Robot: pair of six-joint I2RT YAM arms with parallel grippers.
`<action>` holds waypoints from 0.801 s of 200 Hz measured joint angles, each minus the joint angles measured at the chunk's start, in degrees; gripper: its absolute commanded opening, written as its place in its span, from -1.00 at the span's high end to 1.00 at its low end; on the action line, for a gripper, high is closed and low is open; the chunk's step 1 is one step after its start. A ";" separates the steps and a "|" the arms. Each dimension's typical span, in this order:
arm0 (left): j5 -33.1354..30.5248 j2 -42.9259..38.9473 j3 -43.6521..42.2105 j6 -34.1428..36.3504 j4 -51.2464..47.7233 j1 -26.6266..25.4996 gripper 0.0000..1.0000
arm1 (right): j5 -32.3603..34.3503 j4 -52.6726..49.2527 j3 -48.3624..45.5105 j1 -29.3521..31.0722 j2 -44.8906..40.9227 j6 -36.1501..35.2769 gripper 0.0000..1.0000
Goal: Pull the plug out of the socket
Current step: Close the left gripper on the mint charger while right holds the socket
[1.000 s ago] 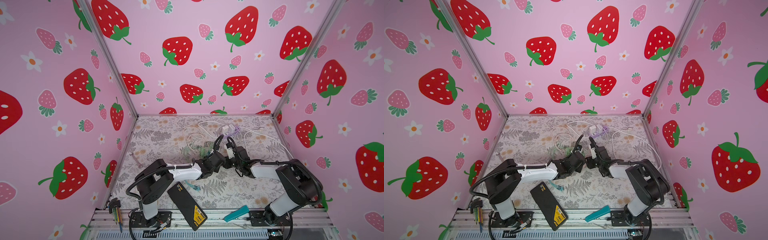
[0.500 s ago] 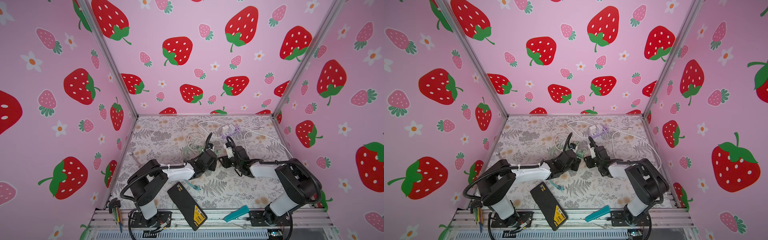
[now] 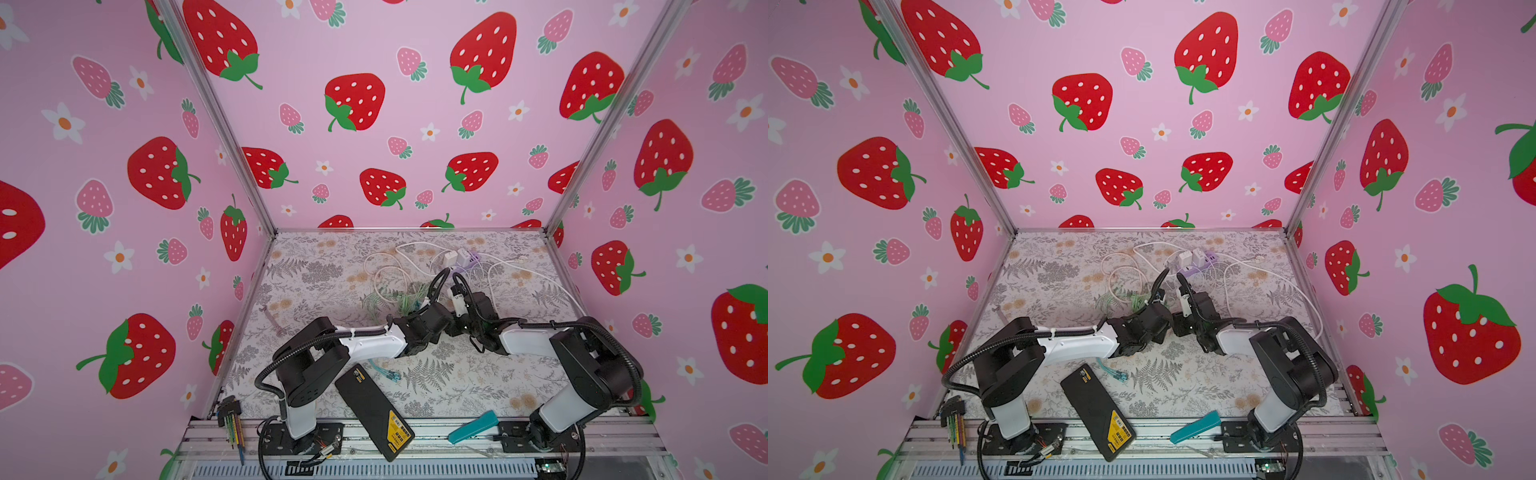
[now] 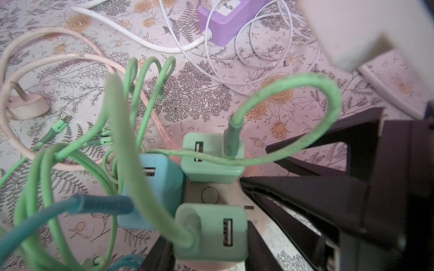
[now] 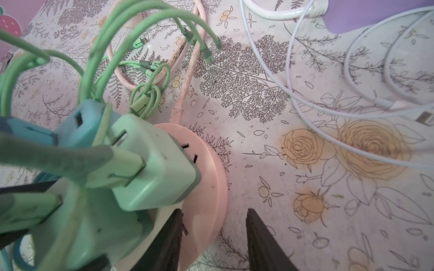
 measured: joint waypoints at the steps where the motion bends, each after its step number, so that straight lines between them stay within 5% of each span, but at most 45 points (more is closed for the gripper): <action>1: -0.02 0.00 0.00 0.00 -0.02 0.00 0.58 | 0.00 0.00 0.00 0.00 0.00 -0.02 0.08; 160: 8.00 -3.87 -5.64 -3.45 5.20 4.04 0.58 | -0.85 0.04 2.23 0.07 2.23 -0.48 0.11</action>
